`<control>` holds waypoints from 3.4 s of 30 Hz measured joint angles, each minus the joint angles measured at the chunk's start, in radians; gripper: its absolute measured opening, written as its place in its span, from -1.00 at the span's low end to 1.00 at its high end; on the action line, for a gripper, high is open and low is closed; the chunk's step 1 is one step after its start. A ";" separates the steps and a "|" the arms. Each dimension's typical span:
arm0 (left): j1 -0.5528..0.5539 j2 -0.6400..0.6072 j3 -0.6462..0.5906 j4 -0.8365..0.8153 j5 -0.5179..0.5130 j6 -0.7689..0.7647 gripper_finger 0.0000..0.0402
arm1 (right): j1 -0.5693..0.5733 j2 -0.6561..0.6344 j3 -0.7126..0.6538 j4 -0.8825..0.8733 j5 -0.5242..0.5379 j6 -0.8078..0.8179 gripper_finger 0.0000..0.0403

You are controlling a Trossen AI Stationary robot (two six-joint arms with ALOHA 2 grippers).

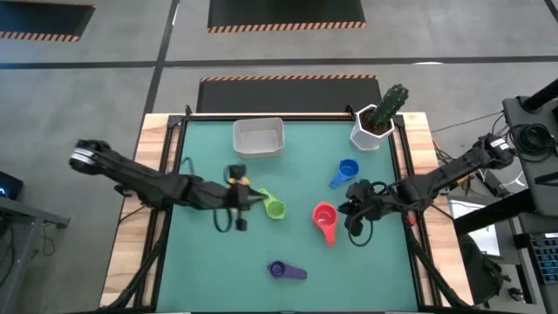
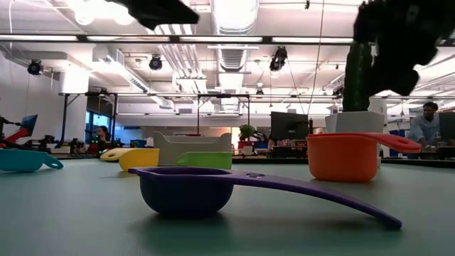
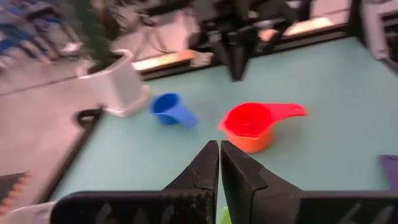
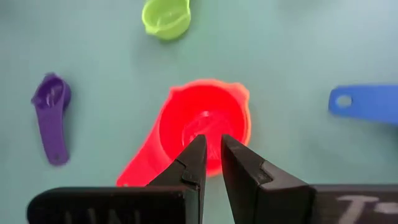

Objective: Nest measuring cups in basket
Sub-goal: Stack the blue measuring cup on top of the red measuring cup

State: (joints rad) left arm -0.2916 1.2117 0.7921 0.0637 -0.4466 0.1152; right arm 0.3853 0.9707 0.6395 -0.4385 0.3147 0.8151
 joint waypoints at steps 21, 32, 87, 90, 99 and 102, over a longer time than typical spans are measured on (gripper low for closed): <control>0.000 -0.357 -0.218 0.004 -0.199 0.003 -1.00 | -0.317 0.219 0.333 -0.267 -0.011 -0.127 -0.81; 0.000 -0.357 -0.217 0.000 -0.199 0.003 -1.00 | -0.491 0.418 0.444 -0.630 -0.065 -0.135 -0.81; 0.001 -0.355 -0.217 0.003 -0.198 0.003 -1.00 | -0.562 0.380 0.161 -0.406 -0.043 -1.104 -0.45; 0.001 -0.355 -0.217 0.003 -0.198 0.003 -1.00 | -0.562 0.383 0.161 -0.404 -0.043 -1.103 -0.61; 0.001 -0.355 -0.217 0.003 -0.198 0.003 -1.00 | -0.562 0.379 0.161 -0.401 -0.043 -1.100 -0.95; 0.000 -0.355 -0.217 0.003 -0.198 0.003 -1.00 | -0.562 0.376 0.161 -0.401 -0.025 -1.100 -0.95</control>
State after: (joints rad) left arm -0.2912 0.8566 0.5755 0.0662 -0.6449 0.1184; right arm -0.1772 1.3469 0.8009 -0.8394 0.2897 -0.2848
